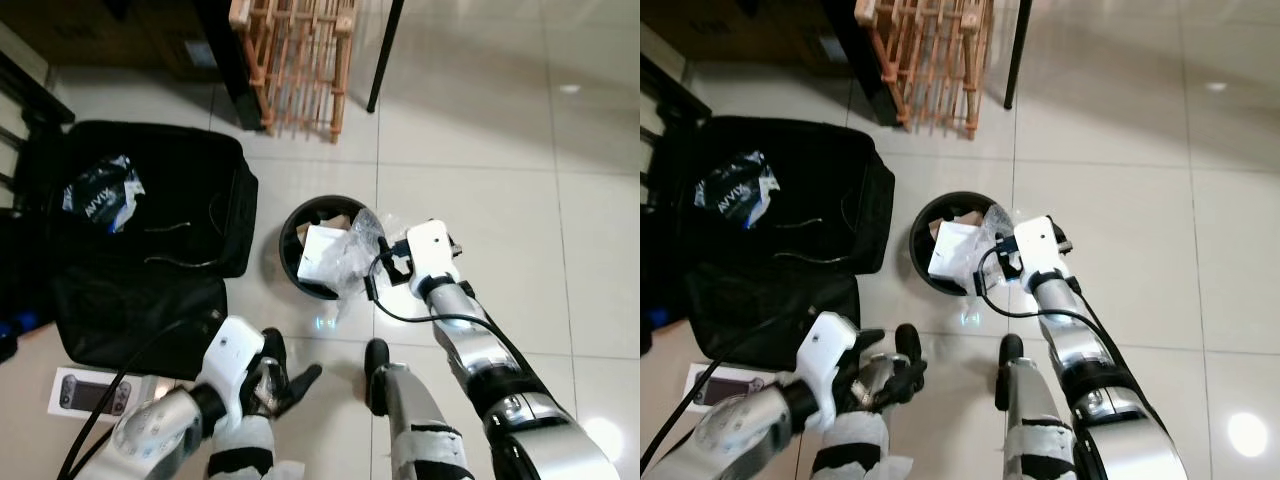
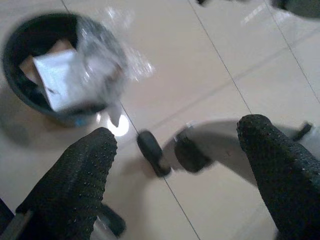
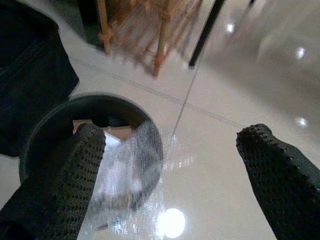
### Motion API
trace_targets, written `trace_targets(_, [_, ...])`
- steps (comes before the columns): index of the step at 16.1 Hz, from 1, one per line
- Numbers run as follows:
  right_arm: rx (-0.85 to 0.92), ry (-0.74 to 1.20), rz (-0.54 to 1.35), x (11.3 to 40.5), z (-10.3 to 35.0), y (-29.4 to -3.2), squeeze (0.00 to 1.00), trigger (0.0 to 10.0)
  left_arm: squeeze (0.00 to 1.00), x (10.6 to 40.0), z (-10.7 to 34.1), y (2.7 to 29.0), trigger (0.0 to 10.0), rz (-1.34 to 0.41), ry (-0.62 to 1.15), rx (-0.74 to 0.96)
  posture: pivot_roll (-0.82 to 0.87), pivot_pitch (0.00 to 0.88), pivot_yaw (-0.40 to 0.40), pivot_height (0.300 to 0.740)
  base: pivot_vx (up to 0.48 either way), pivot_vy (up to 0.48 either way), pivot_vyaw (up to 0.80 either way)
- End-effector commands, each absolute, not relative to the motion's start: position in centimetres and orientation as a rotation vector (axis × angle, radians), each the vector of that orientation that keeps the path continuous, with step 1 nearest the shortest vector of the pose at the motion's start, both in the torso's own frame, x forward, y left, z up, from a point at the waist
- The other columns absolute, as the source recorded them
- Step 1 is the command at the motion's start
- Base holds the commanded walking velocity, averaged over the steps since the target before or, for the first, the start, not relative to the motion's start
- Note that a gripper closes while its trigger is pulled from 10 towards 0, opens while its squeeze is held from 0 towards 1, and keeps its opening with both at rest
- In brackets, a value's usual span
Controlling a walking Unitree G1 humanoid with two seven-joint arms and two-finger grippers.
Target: Picking trash to rubbish bin
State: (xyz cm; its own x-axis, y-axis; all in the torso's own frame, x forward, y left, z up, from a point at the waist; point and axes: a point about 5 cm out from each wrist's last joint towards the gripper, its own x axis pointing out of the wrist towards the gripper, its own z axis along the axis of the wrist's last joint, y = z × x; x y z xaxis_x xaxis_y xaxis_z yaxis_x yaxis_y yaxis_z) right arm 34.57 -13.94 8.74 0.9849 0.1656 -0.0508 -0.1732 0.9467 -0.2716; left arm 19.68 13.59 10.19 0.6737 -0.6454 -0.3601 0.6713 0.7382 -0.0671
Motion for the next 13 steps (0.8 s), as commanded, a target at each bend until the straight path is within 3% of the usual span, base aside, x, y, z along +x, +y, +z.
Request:
trace_targets(1, [-0.278, 0.049, 0.190, 33.7, 8.0, -14.0, 0.00, 10.0, 0.00, 19.4, 9.2, 13.5, 10.0, -0.756, 0.416, 0.062, 0.12, 0.392, 0.037, 0.740, 0.000, 0.000, 0.00])
trace_targets(5, [-0.288, 0.016, 0.217, 31.9, 8.8, -13.7, 0.00, 10.0, 0.00, 22.0, 9.1, 13.2, 10.0, -0.746, 0.366, 0.083, 0.07, 0.273, 0.056, 0.740, 0.000, 0.000, 0.00])
trace_targets(10, [-0.363, -0.034, 0.067, 29.6, 10.5, -14.4, 0.00, 10.0, 0.00, 25.4, 9.0, 14.2, 10.0, -0.551, 0.274, 0.089, 0.03, 0.123, 0.079, 0.740, 0.000, 0.000, 0.00])
trace_targets(13, [-0.342, -0.038, -0.016, 28.8, 11.0, -15.2, 0.00, 10.0, 0.00, 26.8, 9.0, 14.3, 10.0, -0.454, 0.216, 0.106, 0.01, 0.082, 0.064, 0.740, 0.000, 0.000, 0.00])
